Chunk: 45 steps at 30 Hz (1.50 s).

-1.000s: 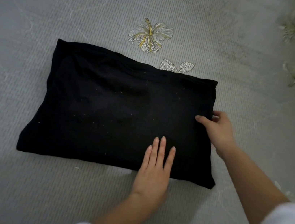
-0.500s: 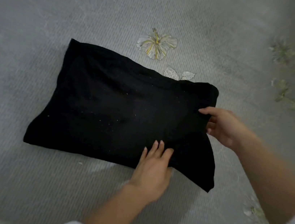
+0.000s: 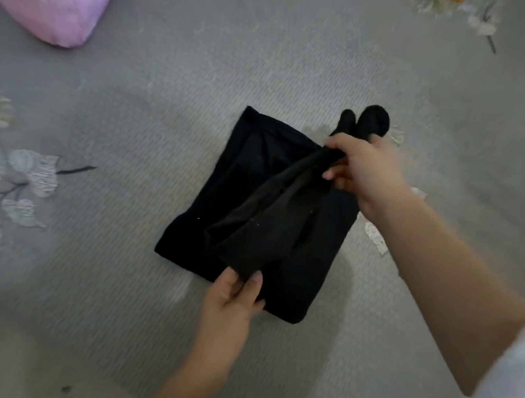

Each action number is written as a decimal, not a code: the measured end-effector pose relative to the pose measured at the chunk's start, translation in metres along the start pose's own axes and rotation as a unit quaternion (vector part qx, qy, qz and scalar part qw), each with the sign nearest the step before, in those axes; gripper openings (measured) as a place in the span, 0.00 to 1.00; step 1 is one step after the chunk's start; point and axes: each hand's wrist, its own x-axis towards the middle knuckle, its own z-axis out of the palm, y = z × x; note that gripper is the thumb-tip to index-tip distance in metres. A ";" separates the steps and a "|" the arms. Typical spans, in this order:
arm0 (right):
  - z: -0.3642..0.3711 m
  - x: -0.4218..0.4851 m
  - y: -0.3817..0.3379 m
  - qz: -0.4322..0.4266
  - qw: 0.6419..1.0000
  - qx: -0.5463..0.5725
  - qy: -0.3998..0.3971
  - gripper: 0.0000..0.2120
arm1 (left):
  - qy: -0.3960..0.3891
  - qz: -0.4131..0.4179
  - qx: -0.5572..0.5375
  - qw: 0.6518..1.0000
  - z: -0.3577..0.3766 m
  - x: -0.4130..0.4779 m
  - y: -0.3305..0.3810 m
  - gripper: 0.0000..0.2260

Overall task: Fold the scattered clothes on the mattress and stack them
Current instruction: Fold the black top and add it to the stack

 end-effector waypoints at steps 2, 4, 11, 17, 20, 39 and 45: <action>0.035 0.005 -0.001 -0.042 0.998 -0.046 -0.023 0.11 | 0.021 -0.014 -0.003 1.000 -0.017 0.003 0.005 0.14; 0.064 0.010 0.004 -0.066 0.993 -0.086 -0.056 0.16 | 0.033 -0.036 0.003 0.999 -0.031 0.007 0.009 0.13; 0.077 0.012 0.047 -0.092 0.970 -0.200 -0.106 0.27 | 0.108 -0.132 0.057 0.984 -0.063 0.018 0.007 0.09; 0.042 -0.023 0.099 -0.216 0.870 -0.443 0.003 0.33 | 0.062 -0.135 -0.019 0.989 -0.053 0.021 0.004 0.13; 0.032 -0.031 0.124 -0.116 0.867 -0.485 -0.027 0.42 | 0.101 -0.059 -0.088 0.989 -0.037 0.028 0.007 0.23; 0.036 -0.086 0.135 -0.177 0.857 -0.443 -0.198 0.23 | 0.350 0.165 0.278 0.879 -0.141 0.039 0.043 0.32; 0.074 -0.060 0.150 -0.278 0.768 -0.565 -0.116 0.30 | 0.211 0.241 0.649 0.690 -0.135 0.049 0.015 0.29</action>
